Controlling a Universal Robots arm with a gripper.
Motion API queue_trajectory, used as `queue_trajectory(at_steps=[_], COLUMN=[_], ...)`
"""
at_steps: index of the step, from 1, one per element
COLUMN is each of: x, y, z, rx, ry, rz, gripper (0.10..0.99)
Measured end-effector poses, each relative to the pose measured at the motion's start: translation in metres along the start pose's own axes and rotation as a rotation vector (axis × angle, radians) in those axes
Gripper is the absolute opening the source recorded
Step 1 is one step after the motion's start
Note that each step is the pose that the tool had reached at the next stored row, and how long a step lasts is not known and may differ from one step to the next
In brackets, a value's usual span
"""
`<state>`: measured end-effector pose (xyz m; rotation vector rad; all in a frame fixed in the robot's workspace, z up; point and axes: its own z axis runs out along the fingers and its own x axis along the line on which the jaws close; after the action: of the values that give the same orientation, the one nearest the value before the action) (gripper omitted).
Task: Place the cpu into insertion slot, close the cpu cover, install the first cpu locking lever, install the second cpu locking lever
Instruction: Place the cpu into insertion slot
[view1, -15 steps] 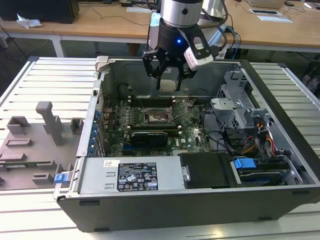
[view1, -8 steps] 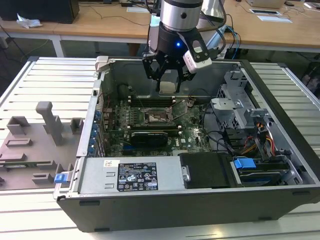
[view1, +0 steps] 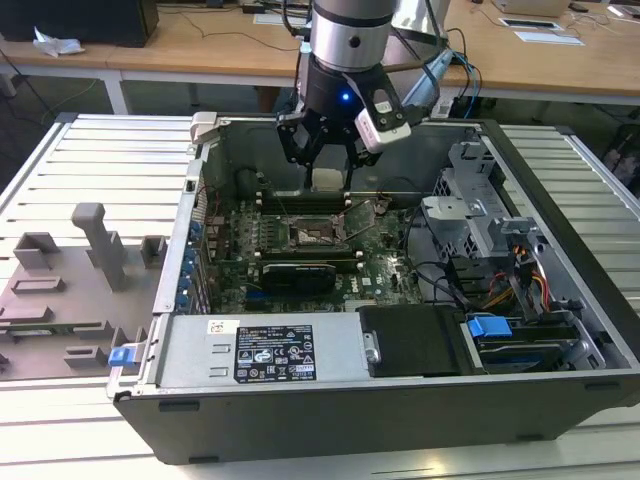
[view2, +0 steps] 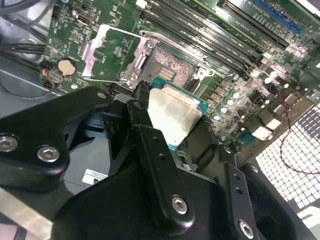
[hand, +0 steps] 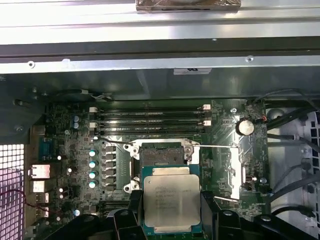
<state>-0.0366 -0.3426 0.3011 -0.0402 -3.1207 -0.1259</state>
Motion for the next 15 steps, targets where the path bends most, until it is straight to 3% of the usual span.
queue_trajectory(at_steps=[5, 15], x=[0.0017, 0.0013], y=[-0.0015, -0.0032], z=[0.0179, 0.0398], rx=[0.0, 0.0], ry=[0.0, 0.0006], rz=[0.0, 0.0], gripper=[0.545, 0.545])
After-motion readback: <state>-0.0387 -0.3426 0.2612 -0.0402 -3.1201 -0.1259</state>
